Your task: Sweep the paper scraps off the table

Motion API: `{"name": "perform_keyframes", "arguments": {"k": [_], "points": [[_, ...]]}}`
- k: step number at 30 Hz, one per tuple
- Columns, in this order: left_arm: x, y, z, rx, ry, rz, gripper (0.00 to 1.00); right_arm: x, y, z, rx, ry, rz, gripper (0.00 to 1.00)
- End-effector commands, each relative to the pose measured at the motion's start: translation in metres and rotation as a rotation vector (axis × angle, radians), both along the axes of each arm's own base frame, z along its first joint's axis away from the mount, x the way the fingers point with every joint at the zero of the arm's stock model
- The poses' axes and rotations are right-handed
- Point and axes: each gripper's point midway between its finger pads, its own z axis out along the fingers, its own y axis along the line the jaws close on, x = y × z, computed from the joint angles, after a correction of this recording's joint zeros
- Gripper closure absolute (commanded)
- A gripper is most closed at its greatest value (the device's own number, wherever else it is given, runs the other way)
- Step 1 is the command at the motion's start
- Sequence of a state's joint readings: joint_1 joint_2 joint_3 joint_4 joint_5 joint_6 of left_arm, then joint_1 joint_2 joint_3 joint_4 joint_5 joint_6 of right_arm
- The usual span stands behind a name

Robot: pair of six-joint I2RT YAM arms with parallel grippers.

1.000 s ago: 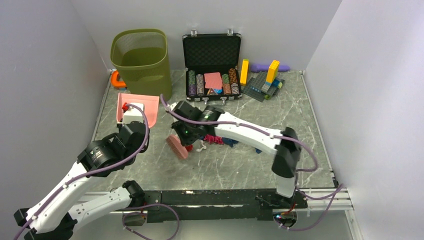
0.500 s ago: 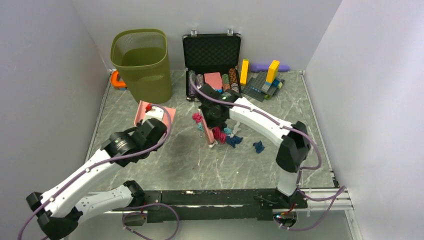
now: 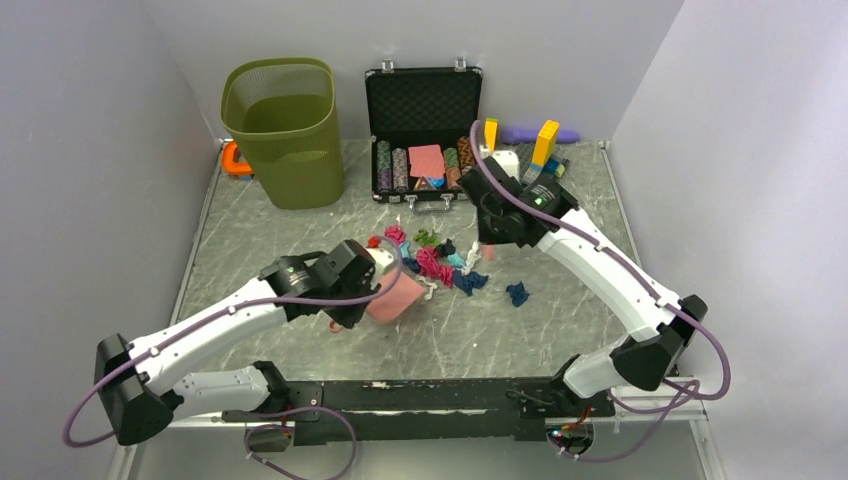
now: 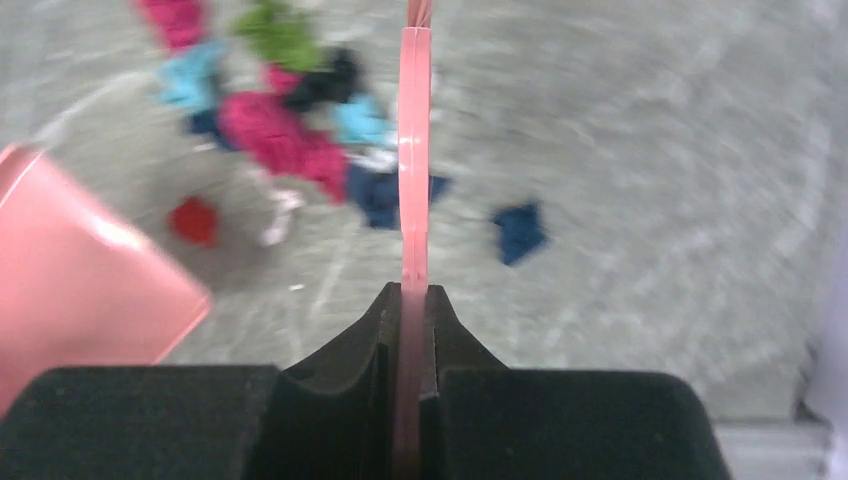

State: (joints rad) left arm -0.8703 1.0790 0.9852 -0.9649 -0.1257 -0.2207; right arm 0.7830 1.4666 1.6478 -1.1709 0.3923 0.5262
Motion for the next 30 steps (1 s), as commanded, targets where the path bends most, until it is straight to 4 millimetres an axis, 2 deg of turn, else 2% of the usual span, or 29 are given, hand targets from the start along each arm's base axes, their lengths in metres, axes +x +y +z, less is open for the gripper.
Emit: {"name": "perform_keyframes", "arguments": {"k": [1, 2, 6, 9, 11, 13, 16, 18, 19, 22, 24, 25, 27, 30], "points": [[-0.022, -0.031, -0.008, -0.04, 0.075, -0.172, 1.0, -0.015, -0.103, -0.011, -0.302, -0.024, -0.386, 1.0], [-0.025, -0.032, -0.01, -0.034, 0.09, -0.183, 1.0, -0.016, -0.116, -0.016, -0.365, -0.023, -0.439, 1.0], [-0.032, -0.03, -0.013, -0.002, 0.133, -0.166, 1.0, -0.022, -0.138, -0.06, -0.517, 0.075, -0.497, 1.0], [-0.028, -0.013, -0.011, 0.058, 0.11, -0.088, 1.0, -0.024, -0.145, -0.086, -0.614, 0.14, -0.518, 1.0], [-0.03, -0.001, -0.011, 0.097, 0.115, -0.045, 1.0, -0.024, -0.141, -0.104, -0.657, 0.208, -0.488, 1.0], [-0.038, 0.006, -0.017, 0.125, 0.16, -0.034, 1.0, -0.019, -0.127, -0.125, -0.649, 0.272, -0.428, 1.0], [-0.05, 0.004, -0.024, 0.134, 0.235, -0.037, 1.0, -0.002, -0.087, -0.148, -0.489, 0.309, -0.313, 1.0], [-0.055, 0.003, -0.028, 0.134, 0.266, -0.036, 1.0, 0.006, -0.056, -0.146, -0.337, 0.313, -0.23, 1.0], [-0.057, 0.003, -0.029, 0.134, 0.282, -0.036, 1.0, 0.01, -0.041, -0.139, -0.256, 0.3, -0.194, 1.0], [-0.062, 0.003, -0.033, 0.145, 0.318, -0.026, 1.0, 0.019, 0.0, -0.11, -0.038, 0.255, -0.078, 1.0], [-0.064, 0.005, -0.036, 0.159, 0.331, -0.012, 1.0, 0.021, 0.018, -0.088, 0.07, 0.221, -0.02, 1.0], [-0.065, 0.006, -0.038, 0.165, 0.337, -0.008, 1.0, 0.022, 0.025, -0.077, 0.115, 0.205, 0.003, 1.0], [-0.066, 0.006, -0.043, 0.175, 0.346, -0.003, 1.0, 0.024, 0.025, -0.06, 0.149, 0.166, 0.012, 1.0], [-0.057, 0.009, -0.052, 0.234, 0.328, 0.02, 1.0, 0.026, 0.006, -0.045, 0.118, 0.126, -0.031, 1.0]]}}
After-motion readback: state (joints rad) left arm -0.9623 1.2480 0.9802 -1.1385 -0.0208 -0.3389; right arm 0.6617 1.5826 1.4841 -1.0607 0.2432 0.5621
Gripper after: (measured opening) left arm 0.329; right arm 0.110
